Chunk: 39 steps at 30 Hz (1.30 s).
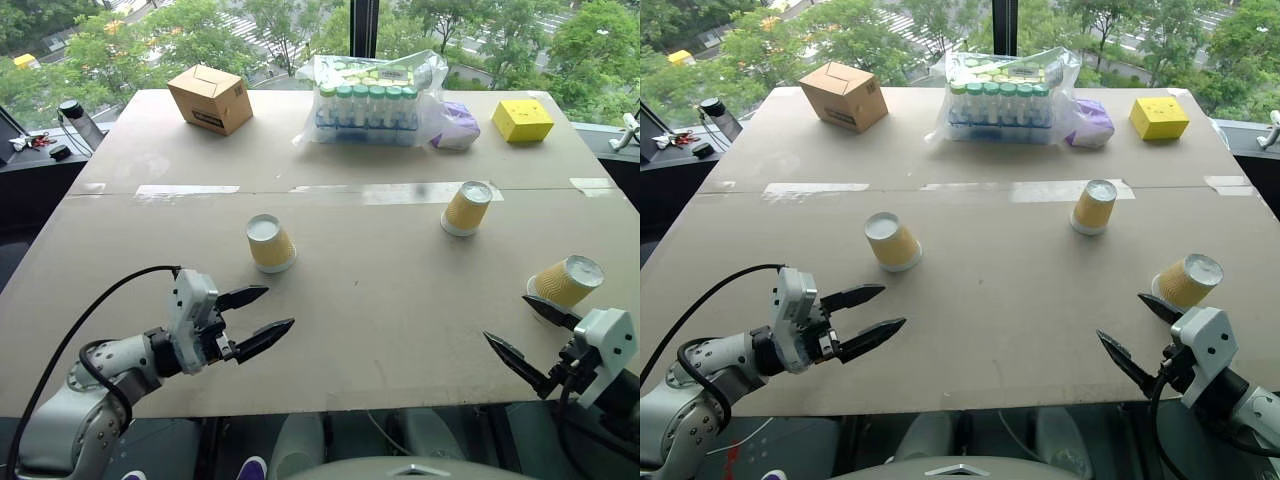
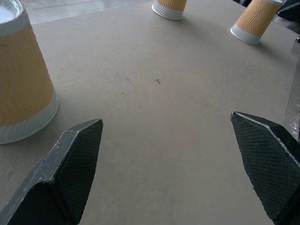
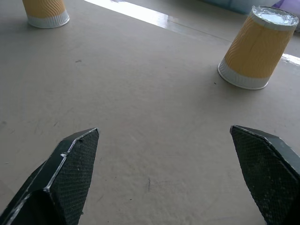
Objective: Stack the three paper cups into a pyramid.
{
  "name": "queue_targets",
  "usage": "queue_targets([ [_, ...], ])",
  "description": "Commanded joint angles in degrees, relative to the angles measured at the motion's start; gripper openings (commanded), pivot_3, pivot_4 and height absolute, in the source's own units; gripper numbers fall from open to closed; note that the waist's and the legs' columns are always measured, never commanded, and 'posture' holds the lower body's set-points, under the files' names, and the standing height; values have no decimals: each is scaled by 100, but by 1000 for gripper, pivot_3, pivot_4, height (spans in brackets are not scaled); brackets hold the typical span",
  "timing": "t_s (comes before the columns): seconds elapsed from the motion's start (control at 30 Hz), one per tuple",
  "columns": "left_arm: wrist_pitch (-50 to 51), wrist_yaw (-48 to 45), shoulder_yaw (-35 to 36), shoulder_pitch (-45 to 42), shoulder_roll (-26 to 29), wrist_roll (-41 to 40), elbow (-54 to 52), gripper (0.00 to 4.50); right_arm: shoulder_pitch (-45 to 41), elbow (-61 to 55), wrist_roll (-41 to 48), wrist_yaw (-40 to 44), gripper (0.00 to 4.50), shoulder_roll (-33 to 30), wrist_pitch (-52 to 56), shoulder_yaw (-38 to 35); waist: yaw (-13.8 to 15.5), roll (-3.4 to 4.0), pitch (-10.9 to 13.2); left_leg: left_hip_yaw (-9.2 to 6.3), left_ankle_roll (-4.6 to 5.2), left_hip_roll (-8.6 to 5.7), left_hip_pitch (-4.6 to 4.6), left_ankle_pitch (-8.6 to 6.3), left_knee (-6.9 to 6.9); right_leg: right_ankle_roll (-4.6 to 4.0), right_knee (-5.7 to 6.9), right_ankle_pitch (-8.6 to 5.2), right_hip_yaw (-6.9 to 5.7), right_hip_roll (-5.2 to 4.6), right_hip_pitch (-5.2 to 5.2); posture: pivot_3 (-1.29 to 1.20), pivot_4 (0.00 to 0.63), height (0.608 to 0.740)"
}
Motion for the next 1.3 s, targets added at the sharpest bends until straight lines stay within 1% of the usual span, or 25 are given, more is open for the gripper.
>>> queue_targets([
  [0.03,108,37,-18,-236,-14,-186,22,4500,-123,-206,-30,-254,4435,116,-27,138,0,0,0,0,0,0,0,0,0,0,0,0,0,0,0,0,150,740],
  [0.13,210,185,-120,-580,-148,-267,83,4500,-415,-366,-190,-663,4435,294,72,502,6,-1,3,-7,0,0,0,0,1,0,3,0,-7,1,0,0,150,740],
  [0.33,212,411,-243,-886,-359,-220,54,4500,-954,-161,-735,-1176,4435,379,94,895,-3,-3,5,-1,-1,-2,-3,1,3,2,2,1,0,1,-1,0,150,740],
  [0.37,210,510,-209,-976,-440,-266,89,4500,-1127,-173,-705,-1314,4435,430,224,949,-4,-2,6,-1,-1,-2,-4,1,3,2,1,1,0,1,-2,0,150,740],
  [0.43,270,785,-125,-1189,-644,-404,198,4500,-1489,-223,-1073,-1742,4435,462,469,1117,-6,-1,6,-1,-2,-2,-4,2,2,2,4,1,1,2,-7,0,150,740],
  [0.5,317,1103,-78,-1451,-859,-522,182,4500,-1964,-326,-918,-1967,4435,576,824,1252,-5,-3,6,-2,-2,-2,-5,2,4,2,7,2,-1,3,-7,0,150,740],
  [0.53,539,1055,-79,-1490,-826,-867,12,4500,-2178,-394,-801,-2010,4435,631,948,1319,-5,-4,6,-3,-2,-2,-6,2,5,2,8,2,-1,3,-7,0,150,740],
  [0.6,625,670,-199,-1447,-617,-1052,-301,4500,-2454,-431,-761,-2151,4435,708,1135,1360,-15,-4,7,-5,-9,-3,-11,6,5,3,9,2,-2,4,-9,0,150,740],
  [0.67,457,84,-318,-1320,-383,-1025,-452,4500,-2563,-428,-894,-2245,4435,663,1215,1368,-14,-3,7,-6,-28,-3,-22,15,2,3,4,2,-3,4,-19,0,150,740],
  [0.7,205,-233,-389,-1316,-249,-845,-507,4500,-2552,-462,-1021,-2370,4435,610,1324,1272,-11,-3,7,-5,-30,-4,-31,16,1,3,3,2,-3,4,-27,0,150,740],
  [0.77,-23,-583,-457,-1368,-87,-720,-533,4500,-2512,-527,-1262,-2601,4435,527,1476,1079,10,0,9,-10,-30,-12,-43,17,1,4,1,1,-10,6,-36,0,150,740],
  [0.83,102,-848,-424,-1502,107,-1000,-540,4500,-2280,-763,-1477,-2916,4435,598,1475,533,29,2,10,-16,-29,-24,-49,18,4,4,1,1,-17,8,-37,0,150,740],
  [0.9,159,-1174,-475,-1637,317,-1072,-482,4500,-2043,-981,-1569,-3280,4435,862,1530,50,69,3,11,-27,-29,-28,-57,18,12,6,2,0,-26,6,-36,0,150,740],
  [0.97,141,-1319,-551,-1781,381,-1066,-397,4500,-1863,-1065,-1764,-3466,4435,1010,1531,-29,71,7,9,-34,-29,-29,-59,18,14,8,3,-1,-31,10,-36,0,150,740],
  [1.1,206,-1484,-671,-2044,424,-1154,-324,4500,-1859,-1070,-1913,-3694,4435,1249,1724,131,-34,8,9,-32,-29,-30,-53,18,14,9,8,-1,-23,14,-33,0,150,740],
  [1.27,249,-1607,-591,-1978,497,-1241,-351,4500,-2001,-784,-1610,-3657,4435,1497,2068,102,-30,12,11,-36,-29,-29,-54,18,13,9,7,-1,-22,19,-34,0,150,740],
  [1.3,196,-1680,-556,-1855,529,-1198,-383,4500,-2099,-706,-1552,-3689,4435,1547,2118,43,-27,13,12,-36,-29,-30,-55,18,13,9,6,-1,-22,17,-34,0,150,740],
])
